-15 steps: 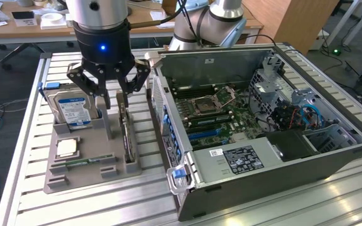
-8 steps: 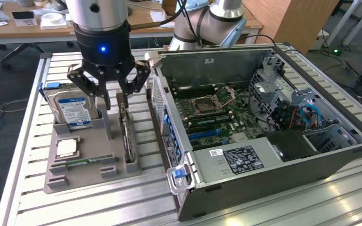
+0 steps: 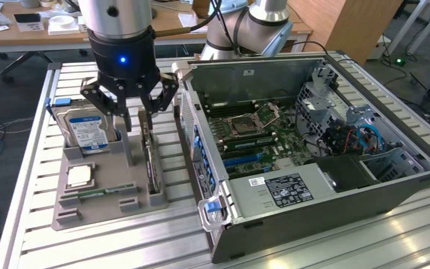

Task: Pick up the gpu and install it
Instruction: 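Pick up the gpu and move the gpu toward the slot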

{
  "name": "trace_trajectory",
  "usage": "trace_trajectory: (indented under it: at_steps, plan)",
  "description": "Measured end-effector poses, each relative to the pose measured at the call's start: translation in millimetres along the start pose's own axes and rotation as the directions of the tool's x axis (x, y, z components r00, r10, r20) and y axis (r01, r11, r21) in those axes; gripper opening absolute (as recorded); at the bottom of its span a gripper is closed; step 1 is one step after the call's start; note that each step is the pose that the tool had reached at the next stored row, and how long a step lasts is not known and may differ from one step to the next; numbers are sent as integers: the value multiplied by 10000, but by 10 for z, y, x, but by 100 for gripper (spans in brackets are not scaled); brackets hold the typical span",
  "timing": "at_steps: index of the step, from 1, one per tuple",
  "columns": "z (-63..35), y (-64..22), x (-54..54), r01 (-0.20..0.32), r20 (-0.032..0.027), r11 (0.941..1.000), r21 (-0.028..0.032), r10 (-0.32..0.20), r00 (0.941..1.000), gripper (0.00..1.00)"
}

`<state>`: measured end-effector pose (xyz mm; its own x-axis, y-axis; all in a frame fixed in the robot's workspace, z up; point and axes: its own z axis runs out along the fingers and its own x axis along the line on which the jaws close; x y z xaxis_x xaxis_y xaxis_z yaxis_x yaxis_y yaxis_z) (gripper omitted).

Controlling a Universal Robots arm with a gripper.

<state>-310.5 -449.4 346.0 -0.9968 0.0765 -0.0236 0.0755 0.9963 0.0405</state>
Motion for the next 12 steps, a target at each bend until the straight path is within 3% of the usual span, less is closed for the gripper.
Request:
trace_trajectory:
  at_steps: [12]
  plan:
    - [49, -2, 2, 0, 0, 10000, -1, 0, 10000, 42]
